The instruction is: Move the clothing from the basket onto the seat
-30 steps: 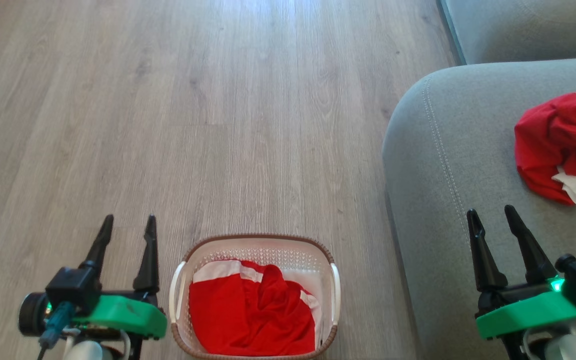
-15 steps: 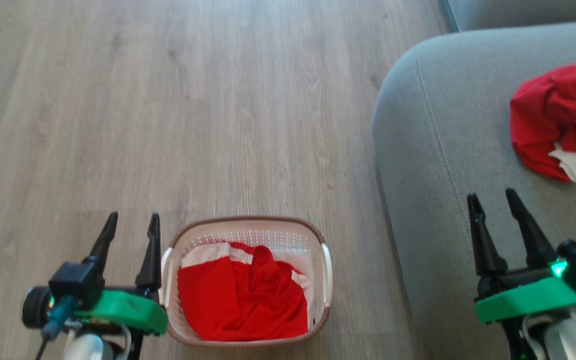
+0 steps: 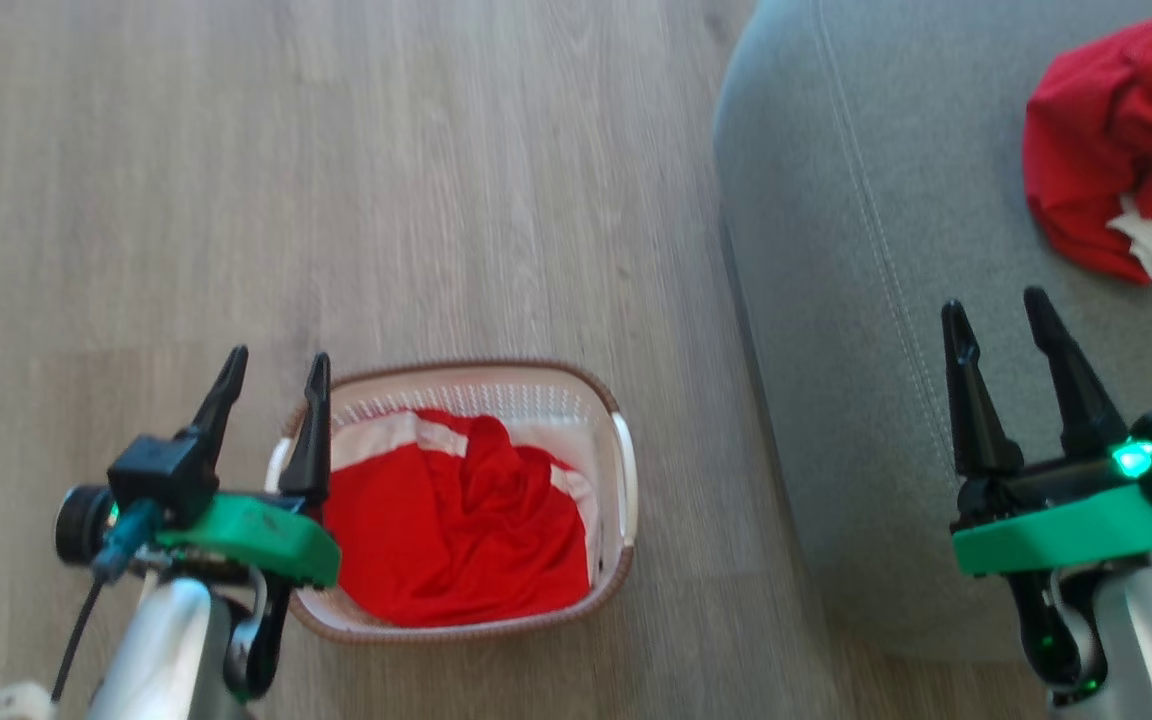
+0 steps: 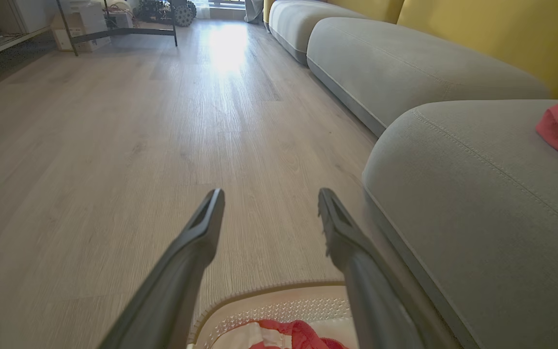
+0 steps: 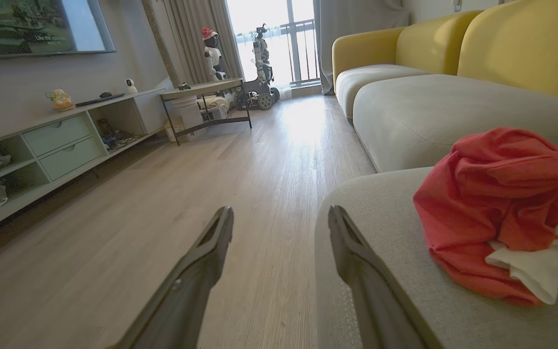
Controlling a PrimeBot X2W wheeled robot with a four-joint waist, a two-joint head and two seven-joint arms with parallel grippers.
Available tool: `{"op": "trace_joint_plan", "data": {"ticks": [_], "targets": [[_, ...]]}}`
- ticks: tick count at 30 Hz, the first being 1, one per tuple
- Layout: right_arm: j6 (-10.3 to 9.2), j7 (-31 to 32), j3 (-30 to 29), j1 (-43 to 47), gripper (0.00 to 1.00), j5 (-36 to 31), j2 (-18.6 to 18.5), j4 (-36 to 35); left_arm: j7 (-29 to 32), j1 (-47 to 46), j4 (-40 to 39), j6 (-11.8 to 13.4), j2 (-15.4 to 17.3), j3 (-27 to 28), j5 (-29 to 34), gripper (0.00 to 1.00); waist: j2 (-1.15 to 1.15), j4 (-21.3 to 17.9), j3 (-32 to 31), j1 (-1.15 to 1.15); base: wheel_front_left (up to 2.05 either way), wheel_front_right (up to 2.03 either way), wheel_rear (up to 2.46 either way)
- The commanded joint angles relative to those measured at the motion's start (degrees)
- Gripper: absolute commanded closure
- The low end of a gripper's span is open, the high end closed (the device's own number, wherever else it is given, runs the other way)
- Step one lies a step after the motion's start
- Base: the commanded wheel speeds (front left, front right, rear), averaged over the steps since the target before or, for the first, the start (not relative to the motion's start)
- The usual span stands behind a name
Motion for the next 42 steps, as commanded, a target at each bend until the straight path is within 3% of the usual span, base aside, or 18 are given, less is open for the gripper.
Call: {"op": "trace_joint_plan", "data": {"ticks": [1, 20, 32, 42], "targets": [[-0.01, -0.43, 1.22, -1.93, 0.00, -0.37, -1.19, -2.31, -0.71, -3.14, -0.37, -0.43, 0.69, 1.81, 0.59, 0.00, 0.00, -1.12, 2.66, 0.00, 0.00, 0.00, 0.00], [-0.01, -0.52, 0.16, -11.07, 0.00, 0.08, -1.55, -7.90, -0.22, -21.41, 26.72, -5.00, -0.94, -3.26, -0.63, 0.00, 0.00, -3.91, 17.98, 0.00, 0.00, 0.00, 0.00], [-0.01, -0.53, -2.59, -13.85, 0.00, -2.61, 1.40, -17.46, 4.13, -32.98, 45.32, -5.65, -1.98, -7.17, -3.99, 0.00, 0.00, -5.59, 27.47, 0.00, 0.00, 0.00, 0.00], [-0.01, -0.53, -3.28, -14.59, 0.00, -4.00, 3.34, -23.15, 7.93, -38.91, 53.01, -5.67, -0.88, -9.85, -7.07, 0.00, 0.00, -8.05, 34.57, 0.00, 0.00, 0.00, 0.00]]}}
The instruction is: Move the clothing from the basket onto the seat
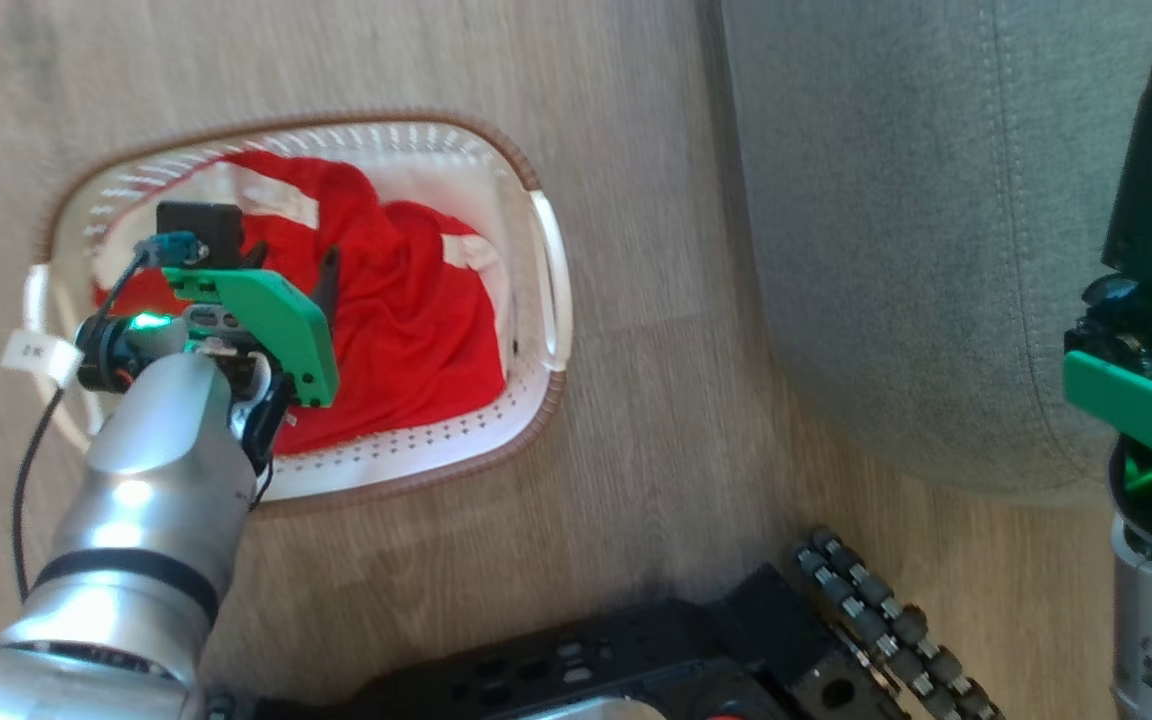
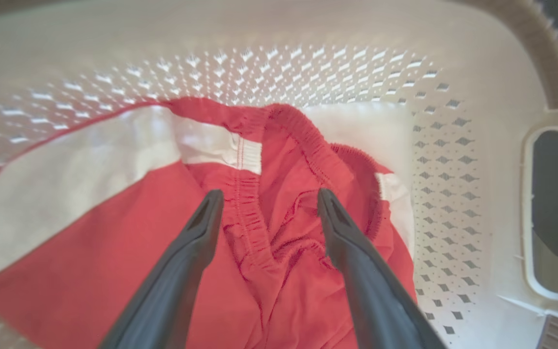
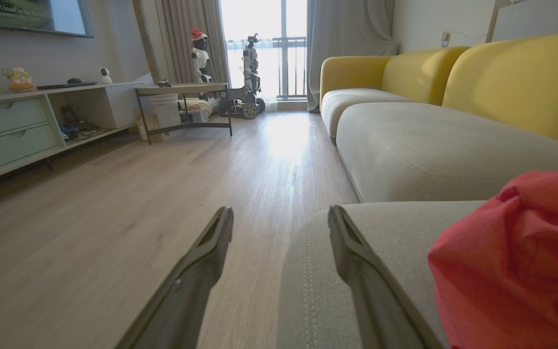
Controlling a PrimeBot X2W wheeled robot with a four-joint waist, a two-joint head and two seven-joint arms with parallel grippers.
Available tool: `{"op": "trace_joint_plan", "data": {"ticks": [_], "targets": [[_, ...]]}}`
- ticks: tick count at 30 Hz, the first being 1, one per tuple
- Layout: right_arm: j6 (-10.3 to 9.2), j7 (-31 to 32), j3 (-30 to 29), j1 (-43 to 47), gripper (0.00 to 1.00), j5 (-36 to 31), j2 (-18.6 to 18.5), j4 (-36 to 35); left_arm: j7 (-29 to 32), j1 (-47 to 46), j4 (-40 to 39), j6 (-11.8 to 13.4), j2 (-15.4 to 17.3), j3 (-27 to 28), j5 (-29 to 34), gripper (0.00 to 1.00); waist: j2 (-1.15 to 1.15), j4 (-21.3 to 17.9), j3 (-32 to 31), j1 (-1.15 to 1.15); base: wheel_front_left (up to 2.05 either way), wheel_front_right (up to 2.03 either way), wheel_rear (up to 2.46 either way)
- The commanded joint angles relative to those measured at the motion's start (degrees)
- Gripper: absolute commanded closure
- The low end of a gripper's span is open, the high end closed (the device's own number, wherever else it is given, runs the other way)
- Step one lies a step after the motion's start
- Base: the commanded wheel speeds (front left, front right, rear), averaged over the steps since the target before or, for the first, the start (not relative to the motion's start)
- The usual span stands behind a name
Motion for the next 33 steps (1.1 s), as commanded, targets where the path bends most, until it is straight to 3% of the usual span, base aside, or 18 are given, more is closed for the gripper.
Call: {"op": "trace_joint_plan", "data": {"ticks": [1, 20, 21, 24, 33], "targets": [[-0.01, -0.33, 0.78, 0.67, 0.00, -0.35, 0.57, -2.38, 0.22, 0.71, -0.05, -0.33, 1.61, 0.89, -0.37, 0.00, 0.00, -1.25, 1.84, -0.01, 0.00, 0.00, 0.00], [-0.01, -0.34, 2.45, -2.64, 0.00, 0.56, 2.16, -6.15, 14.63, -2.80, 3.93, 2.53, 6.18, -2.36, 0.61, 0.00, 0.00, -4.84, 8.25, -0.01, 0.00, 0.00, 0.00], [-0.01, -0.34, 2.48, -2.73, 0.00, 0.57, 2.16, -6.09, 15.25, -2.78, 3.95, 2.35, 6.31, -2.62, 0.68, 0.12, 0.00, -4.91, 8.28, -0.01, 0.00, 0.00, 0.00], [-0.01, -0.34, 2.48, -2.90, 0.00, 0.53, 2.09, -5.82, 15.63, -2.69, 3.99, 1.84, 6.49, -3.02, 0.56, 0.97, 0.00, -5.01, 8.17, -0.01, 0.00, 0.00, 0.00], [-0.01, -0.34, 2.85, -3.47, 0.00, 0.51, 1.94, -4.58, 13.50, -2.95, 4.03, 1.08, 6.35, -3.75, -0.01, 1.00, 0.00, -4.97, 6.98, -0.01, 0.00, 0.00, 0.00]]}}
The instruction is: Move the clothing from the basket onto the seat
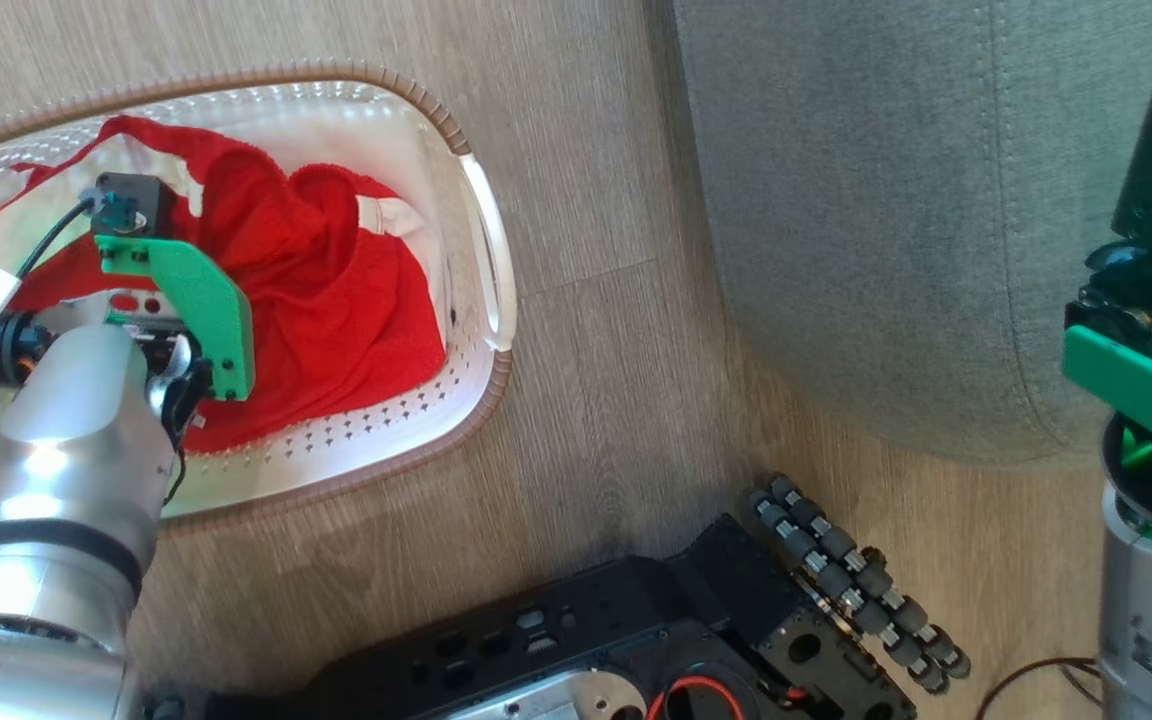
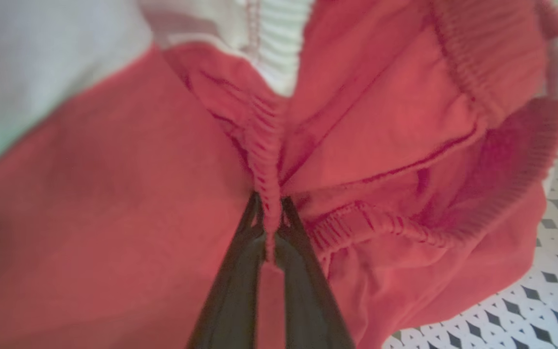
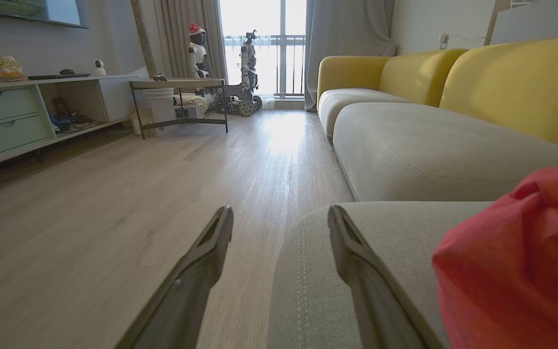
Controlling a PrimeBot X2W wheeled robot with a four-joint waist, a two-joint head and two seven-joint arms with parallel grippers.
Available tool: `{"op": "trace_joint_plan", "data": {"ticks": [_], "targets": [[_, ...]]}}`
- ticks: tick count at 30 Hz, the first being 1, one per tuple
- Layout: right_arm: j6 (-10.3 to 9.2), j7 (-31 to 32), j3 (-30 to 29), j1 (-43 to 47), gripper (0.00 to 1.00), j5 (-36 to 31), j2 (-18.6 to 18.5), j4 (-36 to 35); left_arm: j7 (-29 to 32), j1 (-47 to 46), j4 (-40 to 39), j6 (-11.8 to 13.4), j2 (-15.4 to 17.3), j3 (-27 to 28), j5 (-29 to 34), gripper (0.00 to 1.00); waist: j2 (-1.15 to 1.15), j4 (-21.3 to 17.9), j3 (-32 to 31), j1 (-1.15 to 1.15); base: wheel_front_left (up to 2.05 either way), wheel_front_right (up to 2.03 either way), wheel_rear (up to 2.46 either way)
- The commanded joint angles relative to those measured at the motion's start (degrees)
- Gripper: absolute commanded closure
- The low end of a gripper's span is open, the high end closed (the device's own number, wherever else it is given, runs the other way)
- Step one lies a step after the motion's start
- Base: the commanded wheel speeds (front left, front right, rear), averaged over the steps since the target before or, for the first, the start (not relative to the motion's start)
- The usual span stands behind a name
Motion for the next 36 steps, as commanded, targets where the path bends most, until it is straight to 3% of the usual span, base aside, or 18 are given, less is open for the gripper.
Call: {"op": "trace_joint_plan", "data": {"ticks": [1, 13, 24, 36], "targets": [[-0.01, -0.26, 0.94, 0.92, 0.00, 0.45, 0.15, -1.50, -0.98, 1.76, -0.34, -0.16, 0.96, 0.48, -0.41, 1.00, 0.00, 0.12, -0.57, 0.00, 0.00, 0.00, 0.00], [-0.01, -0.26, 1.05, 1.03, 0.00, 1.07, -0.91, 0.80, -6.76, 4.28, -0.35, -1.20, -1.58, -0.70, -1.85, 1.00, 0.00, 2.25, -7.85, 0.00, 0.00, 0.00, 0.00], [-0.01, -0.26, 1.87, 3.99, 0.00, 1.86, -3.85, 6.23, -14.06, 11.65, -3.86, -1.48, -5.39, -5.52, -5.36, 1.00, 0.00, 6.49, -23.72, 0.00, 0.00, 0.00, 0.00], [-0.01, -0.06, 3.79, 9.99, 0.00, 3.52, -6.26, 12.18, -19.48, 19.46, -12.87, -1.49, -5.45, -12.92, -14.09, 1.00, 0.00, 11.83, -38.91, 0.00, 0.00, 0.00, 0.00]]}}
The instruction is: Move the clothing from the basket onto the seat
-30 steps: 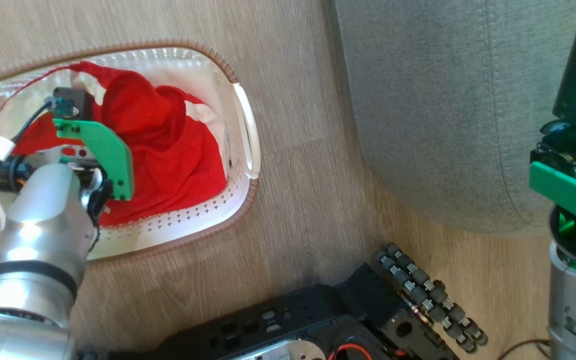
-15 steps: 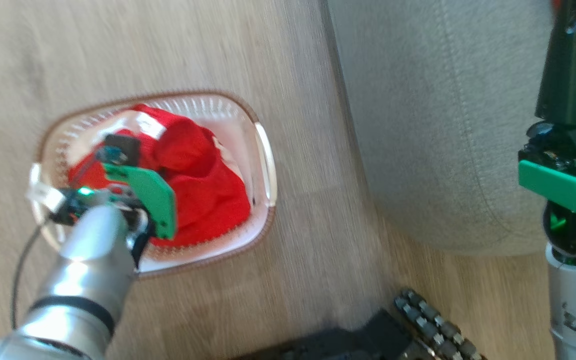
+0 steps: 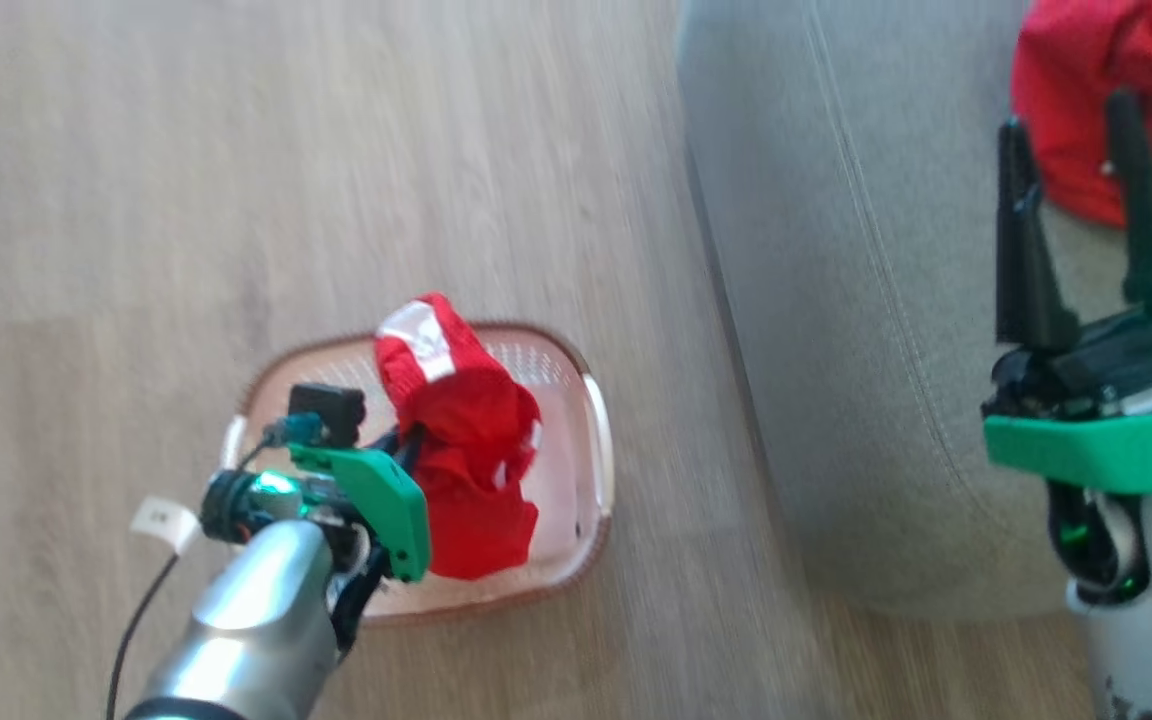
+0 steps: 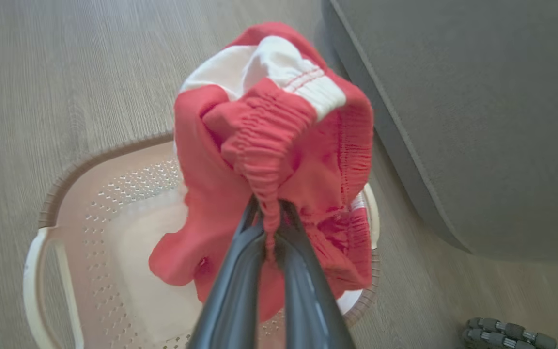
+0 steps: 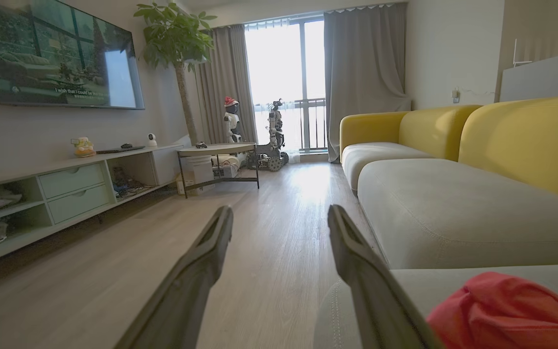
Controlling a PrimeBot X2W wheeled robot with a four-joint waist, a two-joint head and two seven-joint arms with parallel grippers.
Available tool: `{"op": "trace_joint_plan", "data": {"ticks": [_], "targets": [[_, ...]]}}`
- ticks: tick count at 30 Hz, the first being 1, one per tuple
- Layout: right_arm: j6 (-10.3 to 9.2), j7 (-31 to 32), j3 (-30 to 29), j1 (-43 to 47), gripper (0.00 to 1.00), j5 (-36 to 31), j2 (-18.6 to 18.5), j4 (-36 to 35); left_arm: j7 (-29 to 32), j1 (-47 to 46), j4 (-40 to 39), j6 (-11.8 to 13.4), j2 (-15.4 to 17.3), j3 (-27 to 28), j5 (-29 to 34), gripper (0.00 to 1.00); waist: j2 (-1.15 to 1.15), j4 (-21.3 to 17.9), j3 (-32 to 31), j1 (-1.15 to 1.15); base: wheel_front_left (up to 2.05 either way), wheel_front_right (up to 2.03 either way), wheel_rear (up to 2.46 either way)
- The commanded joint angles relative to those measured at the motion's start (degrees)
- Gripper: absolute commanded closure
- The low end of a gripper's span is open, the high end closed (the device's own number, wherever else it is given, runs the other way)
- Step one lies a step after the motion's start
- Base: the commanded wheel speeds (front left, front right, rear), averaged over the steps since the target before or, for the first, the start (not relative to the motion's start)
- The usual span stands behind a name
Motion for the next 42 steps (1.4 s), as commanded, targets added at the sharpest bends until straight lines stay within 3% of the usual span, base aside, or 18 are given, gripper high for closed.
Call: {"op": "trace_joint_plan", "data": {"ticks": [1, 10, 24, 33, 42], "targets": [[-0.01, -0.05, 1.16, 0.71, 0.00, 0.52, -0.64, -1.40, -1.09, 0.29, -1.82, -0.33, 1.37, 0.68, -0.63, 1.00, -0.01, 2.98, -4.91, 0.00, 0.00, 0.00, 0.00], [-0.01, -0.08, 2.47, 4.21, 0.00, 1.86, -1.05, 2.48, -3.61, 1.45, -9.03, -0.34, 3.78, -2.41, -3.09, 1.00, -0.01, 5.50, -12.25, 0.00, 0.00, 0.00, 0.00], [-0.01, -0.16, 5.44, 9.01, 0.00, 3.14, -0.78, 5.77, -3.23, 0.37, -27.50, 0.74, 7.36, 0.07, -4.65, 1.00, -0.01, 7.91, -18.17, 0.00, 0.00, 0.00, 0.00], [-0.01, -0.19, 8.78, 10.78, 0.00, 4.25, -0.27, 7.70, 1.82, -0.88, -42.74, 5.38, 12.11, 1.09, -3.44, 1.00, -0.01, 8.52, -19.36, 0.00, 0.00, 0.00, 0.00], [-0.01, -0.21, 13.35, 10.74, 0.00, 5.26, 0.27, 9.41, 5.12, -0.67, -52.42, 8.87, 14.39, 2.48, -3.91, 1.00, -0.01, 8.64, -19.69, 0.00, 0.00, 0.00, 0.00]]}}
